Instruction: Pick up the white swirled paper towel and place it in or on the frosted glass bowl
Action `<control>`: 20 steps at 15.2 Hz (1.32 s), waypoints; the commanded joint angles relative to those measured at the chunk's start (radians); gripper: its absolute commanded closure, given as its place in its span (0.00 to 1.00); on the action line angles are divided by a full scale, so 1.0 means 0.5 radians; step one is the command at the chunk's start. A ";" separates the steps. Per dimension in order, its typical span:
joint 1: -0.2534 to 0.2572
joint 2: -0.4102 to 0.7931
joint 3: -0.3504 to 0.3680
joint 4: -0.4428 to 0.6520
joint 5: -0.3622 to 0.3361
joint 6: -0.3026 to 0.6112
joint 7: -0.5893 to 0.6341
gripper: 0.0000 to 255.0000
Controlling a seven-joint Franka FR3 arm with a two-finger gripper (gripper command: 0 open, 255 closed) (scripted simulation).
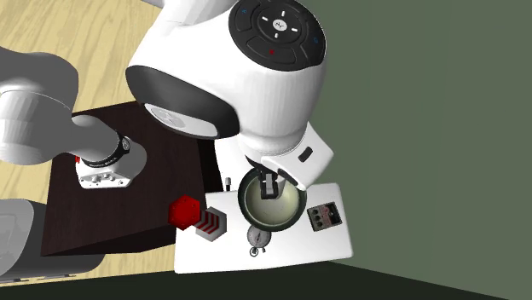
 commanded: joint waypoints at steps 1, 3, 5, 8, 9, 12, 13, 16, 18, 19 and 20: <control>0.000 0.000 0.000 0.000 0.000 0.001 0.000 1.00; 0.000 0.000 0.000 0.000 0.000 0.001 0.000 0.00; 0.000 0.000 0.000 0.000 0.000 0.001 0.000 0.00; 0.000 0.000 0.000 0.000 0.000 0.001 0.000 0.00; 0.000 -0.016 0.002 0.052 -0.004 -0.067 0.003 0.00; 0.002 -0.045 0.009 0.211 -0.011 -0.254 0.009 0.00; 0.002 -0.045 0.009 0.211 -0.011 -0.254 0.009 0.00; 0.002 -0.045 0.009 0.211 -0.011 -0.254 0.009 0.00; 0.002 -0.045 0.009 0.211 -0.011 -0.254 0.009 0.00; 0.002 -0.045 0.009 0.211 -0.011 -0.254 0.009 0.00; 0.002 -0.045 0.009 0.211 -0.011 -0.254 0.009 0.00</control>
